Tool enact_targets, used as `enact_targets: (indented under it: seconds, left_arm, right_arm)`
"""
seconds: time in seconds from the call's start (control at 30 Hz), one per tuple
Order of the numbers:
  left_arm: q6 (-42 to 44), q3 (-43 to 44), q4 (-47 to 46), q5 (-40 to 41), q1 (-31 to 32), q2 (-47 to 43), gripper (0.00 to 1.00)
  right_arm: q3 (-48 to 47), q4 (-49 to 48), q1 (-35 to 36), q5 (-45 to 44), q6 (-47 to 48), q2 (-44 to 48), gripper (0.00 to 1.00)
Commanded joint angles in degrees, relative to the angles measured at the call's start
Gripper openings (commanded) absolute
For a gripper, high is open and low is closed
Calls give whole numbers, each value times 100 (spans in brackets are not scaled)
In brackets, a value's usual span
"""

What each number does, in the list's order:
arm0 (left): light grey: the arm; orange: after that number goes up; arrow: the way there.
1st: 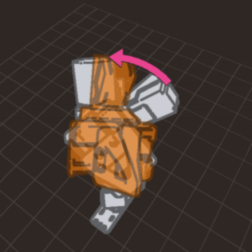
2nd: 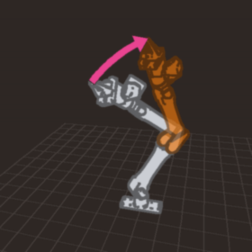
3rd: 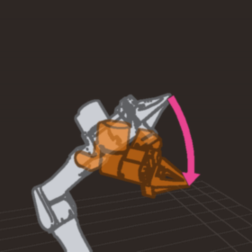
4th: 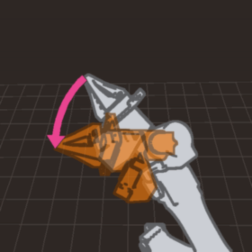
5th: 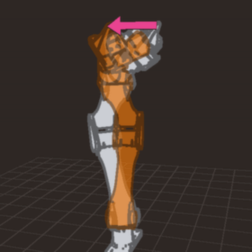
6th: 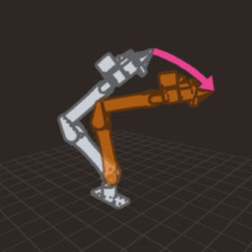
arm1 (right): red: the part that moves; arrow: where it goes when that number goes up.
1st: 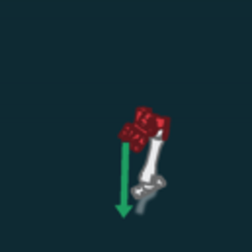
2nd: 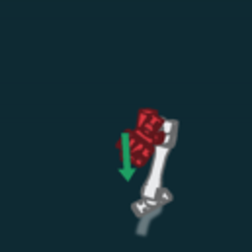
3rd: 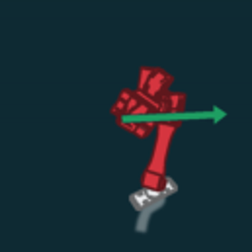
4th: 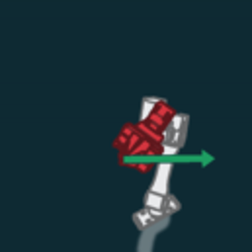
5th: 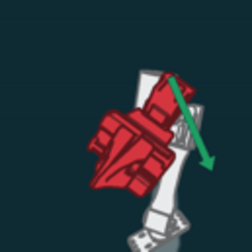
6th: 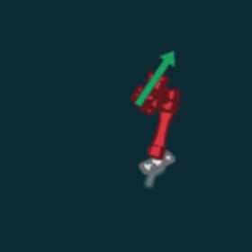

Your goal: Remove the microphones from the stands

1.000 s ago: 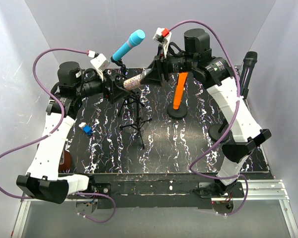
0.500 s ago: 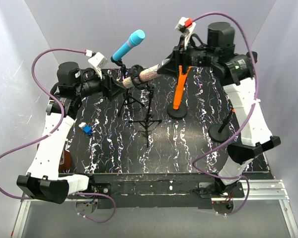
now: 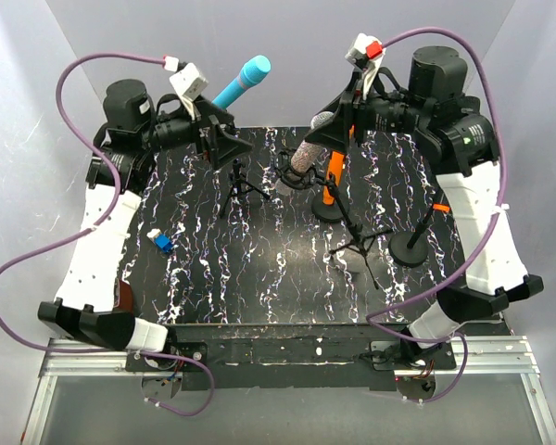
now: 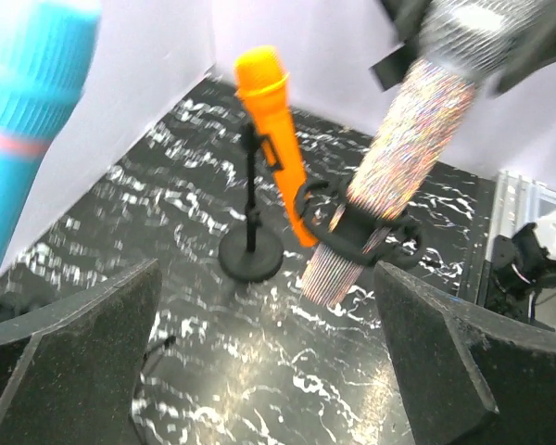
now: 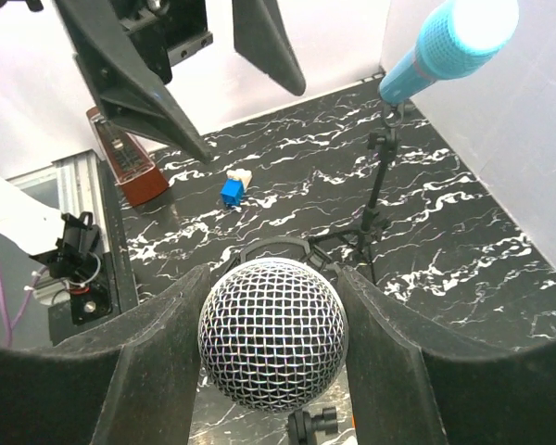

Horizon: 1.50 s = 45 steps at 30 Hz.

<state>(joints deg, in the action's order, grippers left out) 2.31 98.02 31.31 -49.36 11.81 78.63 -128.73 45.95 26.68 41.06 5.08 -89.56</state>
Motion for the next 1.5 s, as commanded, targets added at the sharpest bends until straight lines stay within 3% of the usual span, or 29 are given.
enact_targets:
  seconds: [0.0,0.2,0.4,0.67,0.83,1.13,1.47]
  left_arm:
    - [218,788,-99,-959,339,442,98]
    - [-11,1036,-20,-1286,585,636,98]
    - [498,956,472,-1146,638,487,98]
    - [1271,1088,920,-654,647,434,98]
    - [1728,851,1228,-522,656,337,96]
    - [2731,613,2054,-539,682,416,89]
    - [3197,429,2310,-30,699,513,85]
  right_arm:
    - [-152,-798,13,446,-226,-158,1]
    - [-538,-1308,39,675,-833,-483,1]
    - [-724,-1791,101,921,-1123,-685,1]
    - [-215,-2828,154,1545,-1554,-738,1]
    - [698,-3241,154,1554,-1379,-467,1]
    - [1394,-3303,154,1572,-1176,-194,1]
    - [1306,-3022,40,1537,-956,35,1]
